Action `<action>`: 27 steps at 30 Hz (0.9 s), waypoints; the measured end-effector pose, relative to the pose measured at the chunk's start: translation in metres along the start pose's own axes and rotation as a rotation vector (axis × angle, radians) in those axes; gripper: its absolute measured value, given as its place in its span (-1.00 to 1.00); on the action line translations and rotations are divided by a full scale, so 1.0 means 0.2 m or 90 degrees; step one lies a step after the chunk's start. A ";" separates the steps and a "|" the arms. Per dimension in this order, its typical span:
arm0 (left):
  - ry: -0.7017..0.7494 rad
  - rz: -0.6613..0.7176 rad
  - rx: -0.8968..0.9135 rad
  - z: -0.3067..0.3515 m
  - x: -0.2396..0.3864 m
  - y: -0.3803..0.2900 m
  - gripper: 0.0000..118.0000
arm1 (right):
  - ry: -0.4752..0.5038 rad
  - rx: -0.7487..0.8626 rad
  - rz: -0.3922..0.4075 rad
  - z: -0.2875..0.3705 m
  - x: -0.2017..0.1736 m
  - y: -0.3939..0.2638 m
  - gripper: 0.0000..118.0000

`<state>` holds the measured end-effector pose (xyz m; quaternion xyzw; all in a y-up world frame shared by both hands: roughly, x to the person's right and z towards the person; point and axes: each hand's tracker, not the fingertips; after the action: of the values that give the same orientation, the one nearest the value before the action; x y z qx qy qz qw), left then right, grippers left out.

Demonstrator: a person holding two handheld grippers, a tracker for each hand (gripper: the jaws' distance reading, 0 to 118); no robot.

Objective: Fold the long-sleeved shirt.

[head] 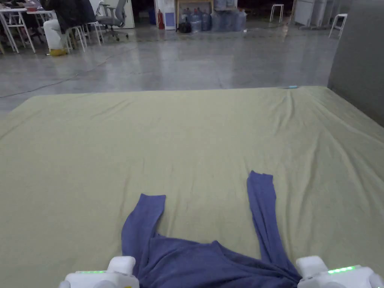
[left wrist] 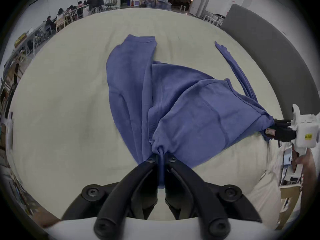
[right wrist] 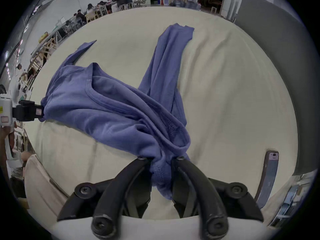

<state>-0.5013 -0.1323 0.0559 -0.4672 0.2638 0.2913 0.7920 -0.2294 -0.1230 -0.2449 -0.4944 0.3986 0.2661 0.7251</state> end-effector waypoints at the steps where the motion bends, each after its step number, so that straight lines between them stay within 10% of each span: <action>1: -0.005 0.018 0.001 0.02 -0.01 0.01 -0.40 | 0.002 -0.006 -0.007 0.02 0.01 0.02 0.20; 2: -0.009 0.031 0.011 0.07 -0.01 0.01 0.57 | 0.008 -0.011 -0.022 0.05 0.03 0.03 0.67; 3: 0.009 0.039 0.022 0.14 -0.02 0.02 1.00 | 0.015 -0.007 -0.050 0.11 0.05 0.03 0.73; 9: -0.051 0.057 0.098 0.47 -0.03 -0.14 0.94 | 0.072 0.092 -0.076 0.53 0.04 -0.13 0.49; 10: -0.049 0.055 0.093 0.49 -0.03 -0.19 0.88 | 0.087 0.095 -0.075 0.57 0.02 -0.19 -0.04; 11: -0.047 0.050 0.074 0.48 -0.02 -0.25 0.44 | 0.093 0.096 -0.078 0.60 -0.01 -0.25 -1.00; 13: -0.039 0.033 0.021 0.48 0.00 -0.35 0.20 | 0.094 0.103 -0.077 0.62 -0.07 -0.35 -1.00; 15: -0.037 0.019 -0.009 0.45 0.03 -0.46 -1.00 | 0.082 0.082 -0.095 0.59 -0.14 -0.46 -1.00; 22: -0.075 0.073 -0.007 0.42 0.02 -0.43 -1.00 | 0.156 0.040 -0.085 0.53 -0.24 -0.54 -1.00; 23: -0.073 0.079 0.001 0.40 -0.01 -0.35 -0.67 | 0.154 0.044 -0.081 0.53 -0.24 -0.53 -1.00; 25: -0.033 0.077 0.036 0.37 -0.04 -0.17 0.74 | 0.156 0.048 -0.080 0.54 -0.24 -0.49 -1.00; 27: 0.009 0.053 0.053 0.28 -0.07 0.05 0.95 | 0.168 0.049 -0.086 0.53 -0.26 -0.50 -1.00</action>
<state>-0.5102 -0.0819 0.0843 -0.4242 0.3005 0.3096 0.7961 -0.1459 -0.0617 -0.1299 -0.5226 0.4659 0.1339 0.7013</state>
